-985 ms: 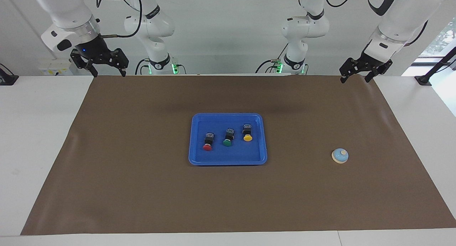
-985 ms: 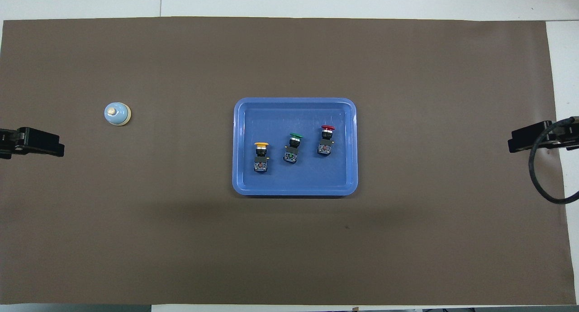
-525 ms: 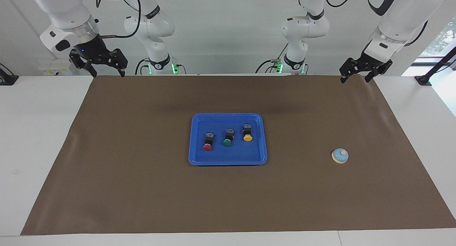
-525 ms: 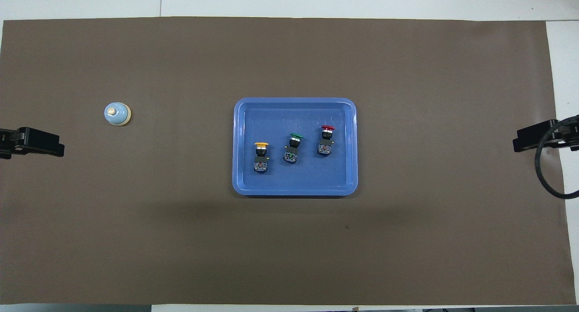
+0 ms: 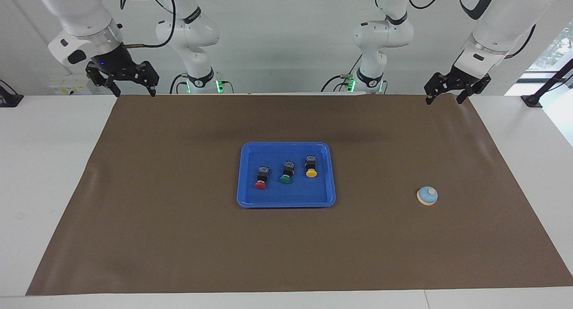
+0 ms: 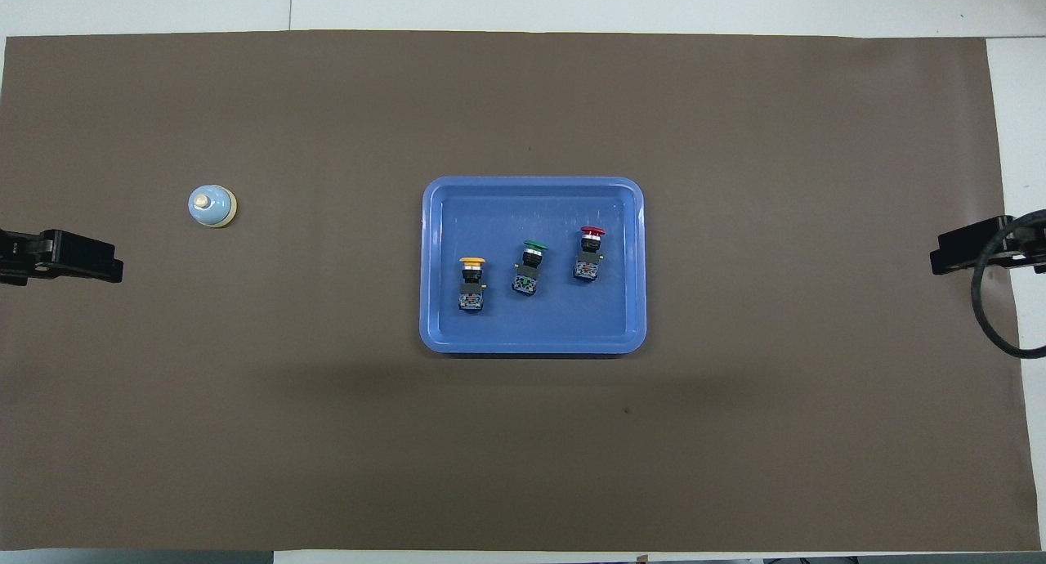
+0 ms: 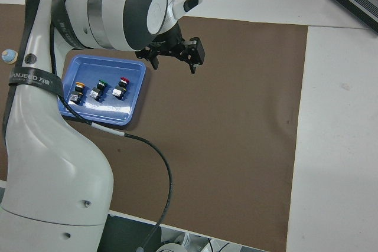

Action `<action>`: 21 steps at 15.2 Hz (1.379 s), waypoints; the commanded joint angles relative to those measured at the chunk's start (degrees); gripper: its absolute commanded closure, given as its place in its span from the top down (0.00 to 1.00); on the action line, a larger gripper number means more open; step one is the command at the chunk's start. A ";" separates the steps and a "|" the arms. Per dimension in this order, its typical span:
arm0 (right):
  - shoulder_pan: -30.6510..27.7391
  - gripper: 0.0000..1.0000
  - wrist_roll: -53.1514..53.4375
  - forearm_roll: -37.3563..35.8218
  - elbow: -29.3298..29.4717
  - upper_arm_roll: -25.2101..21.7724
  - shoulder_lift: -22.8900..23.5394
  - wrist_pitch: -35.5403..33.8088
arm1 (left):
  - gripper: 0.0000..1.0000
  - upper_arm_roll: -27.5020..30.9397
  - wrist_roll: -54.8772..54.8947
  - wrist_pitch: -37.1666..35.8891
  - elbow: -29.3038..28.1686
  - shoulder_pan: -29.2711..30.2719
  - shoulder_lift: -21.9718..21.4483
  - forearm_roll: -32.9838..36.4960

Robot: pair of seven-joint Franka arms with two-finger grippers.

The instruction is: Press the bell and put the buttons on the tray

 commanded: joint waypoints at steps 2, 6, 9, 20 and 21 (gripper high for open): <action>0.25 1.00 -0.89 -0.31 -1.16 -0.41 -1.05 0.35 | 0.00 0.42 -1.23 7.97 -3.84 -0.33 1.91 0.59; 0.25 1.00 -0.89 -0.39 -1.16 -0.41 -1.05 0.35 | 0.00 0.50 -2.30 15.27 4.57 -0.60 17.27 -0.03; 0.25 1.00 -0.89 -0.31 -1.16 -0.41 -1.13 0.27 | 0.00 0.50 -2.03 19.84 6.72 0.19 22.32 0.06; 0.25 1.00 -0.89 -0.31 -1.08 -0.41 -1.13 0.35 | 0.00 0.50 -1.86 28.72 -4.88 2.83 21.97 0.15; 0.25 1.00 -0.89 -0.39 -1.16 -0.41 -1.13 0.35 | 0.00 0.50 -1.86 29.25 -4.89 2.83 22.32 0.15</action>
